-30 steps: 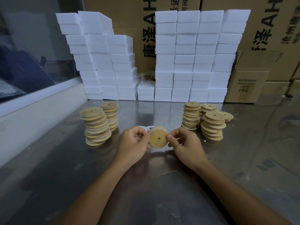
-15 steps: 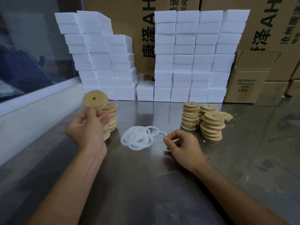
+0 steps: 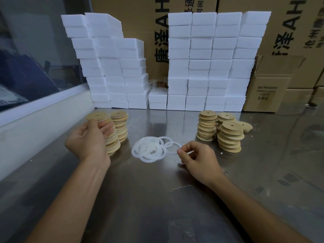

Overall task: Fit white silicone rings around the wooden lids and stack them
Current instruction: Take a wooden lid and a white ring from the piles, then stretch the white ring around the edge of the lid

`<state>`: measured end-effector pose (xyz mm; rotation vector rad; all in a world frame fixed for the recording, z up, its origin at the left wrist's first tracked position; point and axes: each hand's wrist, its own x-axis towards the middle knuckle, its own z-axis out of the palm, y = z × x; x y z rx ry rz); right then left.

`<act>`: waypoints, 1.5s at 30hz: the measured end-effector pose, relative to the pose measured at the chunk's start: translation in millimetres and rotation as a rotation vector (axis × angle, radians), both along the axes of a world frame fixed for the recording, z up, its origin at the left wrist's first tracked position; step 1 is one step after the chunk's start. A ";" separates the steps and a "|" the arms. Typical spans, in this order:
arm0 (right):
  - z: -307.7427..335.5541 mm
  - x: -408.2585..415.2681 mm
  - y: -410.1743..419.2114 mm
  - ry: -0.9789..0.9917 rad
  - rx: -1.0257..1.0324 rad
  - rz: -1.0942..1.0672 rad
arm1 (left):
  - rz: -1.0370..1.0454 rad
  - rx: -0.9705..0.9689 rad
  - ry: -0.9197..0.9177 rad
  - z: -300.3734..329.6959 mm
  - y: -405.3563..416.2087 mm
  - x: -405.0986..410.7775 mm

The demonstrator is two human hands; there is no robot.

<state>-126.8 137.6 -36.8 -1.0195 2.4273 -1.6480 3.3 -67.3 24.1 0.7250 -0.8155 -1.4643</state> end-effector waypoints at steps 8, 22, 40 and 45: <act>-1.1 -0.9 0.2 0.020 -0.004 0.007 | -0.004 -0.224 -0.226 -6.5 12.9 -5.7; 8.9 -19.7 17.0 0.378 -0.090 -0.464 | -0.401 -1.106 -1.200 -52.1 42.8 -20.2; 6.2 -59.7 40.8 0.278 0.117 -0.746 | -0.378 -1.091 -1.206 -54.8 40.6 -19.2; 7.4 -50.6 38.5 0.460 0.045 -0.692 | -0.412 -1.074 -1.175 -53.6 39.9 -19.8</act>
